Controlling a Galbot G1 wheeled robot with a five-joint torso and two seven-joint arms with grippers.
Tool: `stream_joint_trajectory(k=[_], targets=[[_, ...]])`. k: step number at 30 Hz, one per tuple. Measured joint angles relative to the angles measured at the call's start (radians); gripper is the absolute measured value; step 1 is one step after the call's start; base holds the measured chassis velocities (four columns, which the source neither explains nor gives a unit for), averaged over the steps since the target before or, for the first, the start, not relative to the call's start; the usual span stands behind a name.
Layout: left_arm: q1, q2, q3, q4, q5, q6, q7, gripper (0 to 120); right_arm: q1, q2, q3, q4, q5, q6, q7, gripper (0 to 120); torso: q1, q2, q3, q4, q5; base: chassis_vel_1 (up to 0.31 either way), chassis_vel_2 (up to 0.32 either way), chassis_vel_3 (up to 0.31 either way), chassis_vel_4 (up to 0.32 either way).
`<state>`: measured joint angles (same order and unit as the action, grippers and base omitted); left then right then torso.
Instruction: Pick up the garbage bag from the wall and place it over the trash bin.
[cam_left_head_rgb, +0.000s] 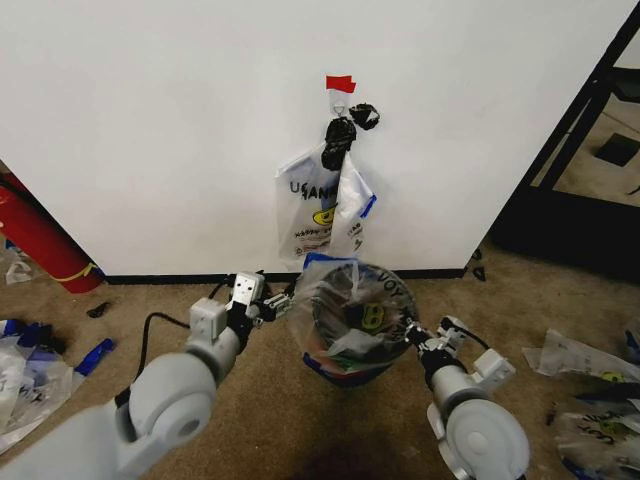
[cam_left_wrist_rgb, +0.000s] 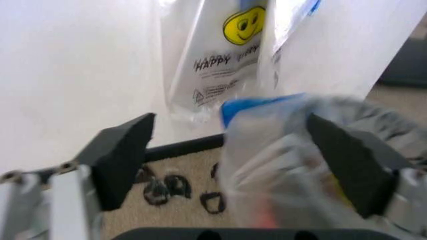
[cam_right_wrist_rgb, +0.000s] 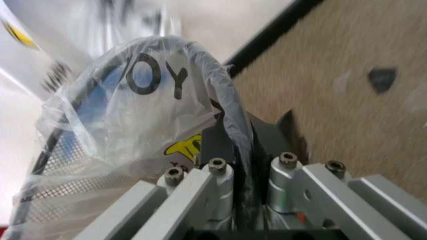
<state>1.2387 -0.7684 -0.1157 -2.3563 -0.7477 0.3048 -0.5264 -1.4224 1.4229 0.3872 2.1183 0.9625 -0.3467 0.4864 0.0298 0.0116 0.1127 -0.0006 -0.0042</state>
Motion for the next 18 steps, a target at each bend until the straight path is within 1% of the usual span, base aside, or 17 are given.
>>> stream_joint_trajectory(k=[1, 3, 4, 5, 6, 8, 9, 10, 11, 12, 13, 15, 16, 17, 18], targets=[[0.053, -0.027, -0.027, -0.012, 0.044, -0.024, 0.006, 97, 0.014, 0.000, -0.013, -0.024, -0.003, -0.001, -0.003, 1, 0.000, 0.000, 0.000, -0.0004, -0.0001, 0.000, 0.000, 0.000, 0.000], [0.134, -0.080, -0.067, -0.022, 0.120, -0.066, 0.023, 100, 0.039, 0.003, -0.034, -0.064, -0.015, -0.002, -0.012, 1, 0.000, 0.000, 0.000, 0.0000, 0.0006, 0.000, 0.000, 0.000, 0.000], [0.174, -0.117, -0.082, -0.022, 0.171, -0.093, 0.033, 100, 0.052, 0.005, -0.045, -0.088, -0.023, -0.002, -0.017, 1, 0.000, 0.000, 0.000, -0.0001, 0.0000, 0.000, 0.000, 0.000, 0.000], [0.204, -0.152, -0.092, -0.017, 0.220, -0.119, 0.044, 100, 0.062, 0.006, -0.053, -0.104, -0.028, -0.002, -0.022, 1, 0.000, 0.000, 0.000, -0.0007, 0.0002, 0.000, 0.000, 0.000, 0.000], [0.204, -0.152, -0.092, -0.017, 0.220, -0.119, 0.044, 100, 0.062, 0.006, -0.053, -0.104, -0.028, -0.002, -0.022, 1, 0.000, 0.000, 0.000, -0.0007, 0.0002, 0.000, 0.000, 0.000, 0.000], [0.239, -0.201, -0.102, -0.008, 0.281, -0.149, 0.057, 100, 0.073, 0.006, -0.062, -0.125, -0.038, -0.002, -0.039, 1, 0.000, 0.000, 0.000, -0.0006, 0.0003, 0.000, 0.000, 0.000, 0.000], [0.264, -0.243, -0.108, -0.003, 0.325, -0.166, 0.067, 100, 0.078, 0.005, -0.063, -0.141, -0.046, -0.003, -0.058, 1, 0.000, 0.000, 0.000, -0.0006, 0.0002, 0.000, 0.000, 0.000, 0.000], [0.267, -0.249, -0.109, -0.002, 0.332, -0.168, 0.069, 100, 0.079, 0.005, -0.063, -0.143, -0.048, -0.004, -0.061, 1, 0.000, 0.000, 0.000, -0.0006, 0.0002, 0.000, 0.000, 0.000, 0.000], [0.284, -0.286, -0.113, 0.002, 0.364, -0.177, 0.077, 100, 0.080, 0.003, -0.065, -0.154, -0.055, -0.006, -0.075, 1, 0.000, 0.000, 0.000, -0.0005, 0.0004, 0.000, 0.000, 0.000, 0.000], [0.284, -0.286, -0.113, 0.002, 0.364, -0.177, 0.077, 100, 0.080, 0.003, -0.065, -0.154, -0.055, -0.006, -0.075, 1, 0.000, 0.000, 0.000, -0.0005, 0.0004, 0.000, 0.000, 0.000, 0.000], [0.295, -0.310, -0.113, 0.005, 0.383, -0.181, 0.082, 100, 0.080, 0.002, -0.064, -0.161, -0.060, -0.006, -0.086, 1, 0.000, 0.000, 0.000, -0.0007, 0.0002, 0.000, 0.000, 0.000, 0.000], [0.311, -0.354, -0.113, 0.008, 0.413, -0.186, 0.092, 100, 0.077, 0.000, -0.064, -0.173, -0.079, -0.003, -0.121, 7, 0.000, 0.000, 0.000, -0.0009, -0.0001, 0.000, 0.000, 0.000, 0.000], [0.314, -0.364, -0.112, 0.008, 0.419, -0.186, 0.094, 100, 0.075, -0.001, -0.064, -0.178, -0.086, -0.002, -0.132, 8, 0.000, 0.000, 0.000, -0.0008, 0.0000, 0.000, 0.000, 0.000, 0.000], [0.327, -0.381, -0.111, 0.001, 0.438, -0.183, 0.101, 100, 0.068, -0.002, -0.068, -0.186, -0.099, -0.001, -0.153, 16, 0.000, 0.000, 0.000, -0.0006, 0.0005, 0.000, 0.000, 0.000, 0.000], [0.327, -0.381, -0.111, 0.001, 0.438, -0.183, 0.101, 100, 0.068, -0.002, -0.068, -0.186, -0.099, -0.001, -0.153, 16, 0.000, 0.000, 0.000, -0.0006, 0.0005, 0.000, 0.000, 0.000, 0.000]])
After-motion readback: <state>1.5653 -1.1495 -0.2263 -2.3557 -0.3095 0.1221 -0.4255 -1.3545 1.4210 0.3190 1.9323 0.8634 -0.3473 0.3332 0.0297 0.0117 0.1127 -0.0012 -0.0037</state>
